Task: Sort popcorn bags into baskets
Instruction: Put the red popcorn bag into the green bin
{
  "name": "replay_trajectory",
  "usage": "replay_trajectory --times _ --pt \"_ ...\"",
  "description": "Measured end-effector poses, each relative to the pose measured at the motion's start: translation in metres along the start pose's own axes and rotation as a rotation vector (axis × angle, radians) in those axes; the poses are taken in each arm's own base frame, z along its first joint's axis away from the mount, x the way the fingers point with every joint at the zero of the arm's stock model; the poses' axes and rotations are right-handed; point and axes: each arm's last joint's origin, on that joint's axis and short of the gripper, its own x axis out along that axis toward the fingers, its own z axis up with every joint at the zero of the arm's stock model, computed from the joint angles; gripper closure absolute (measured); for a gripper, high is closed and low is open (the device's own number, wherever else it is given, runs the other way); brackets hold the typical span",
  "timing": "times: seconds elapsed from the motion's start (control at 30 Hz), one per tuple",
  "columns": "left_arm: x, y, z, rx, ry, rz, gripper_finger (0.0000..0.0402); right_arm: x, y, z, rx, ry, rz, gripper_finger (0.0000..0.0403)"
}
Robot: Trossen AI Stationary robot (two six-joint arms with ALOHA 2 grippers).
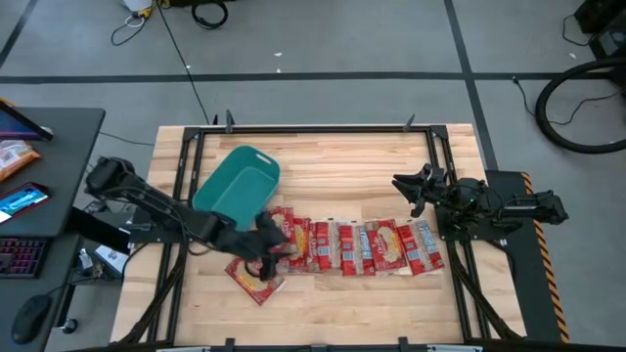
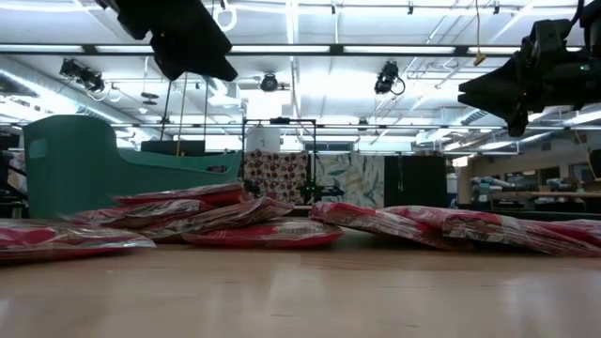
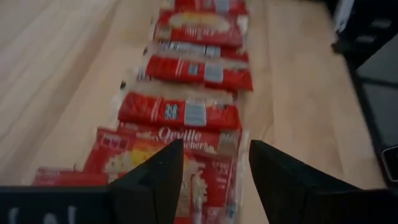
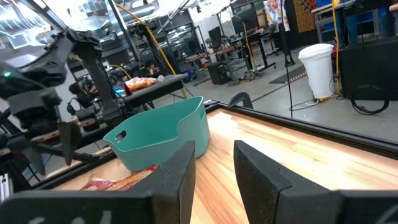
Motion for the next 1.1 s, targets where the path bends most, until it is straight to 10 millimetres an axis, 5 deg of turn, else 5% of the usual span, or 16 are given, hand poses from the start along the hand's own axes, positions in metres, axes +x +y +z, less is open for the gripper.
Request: replay_trajectory --times 0.6,0.83,1.1 --pt "0.062 -0.078 -0.005 0.178 0.17 0.328 0.0226 0.0 0.0 0.0 0.0 0.0 0.0 0.0288" --pt "0.083 -0.082 -0.018 0.268 0.293 0.399 0.0212 0.0 0.0 0.0 0.0 0.0 0.0 0.0288" --pt "0.085 -0.068 -0.017 0.275 0.353 0.458 0.0137 0.0 0.0 0.0 0.0 0.0 0.0 0.0288"
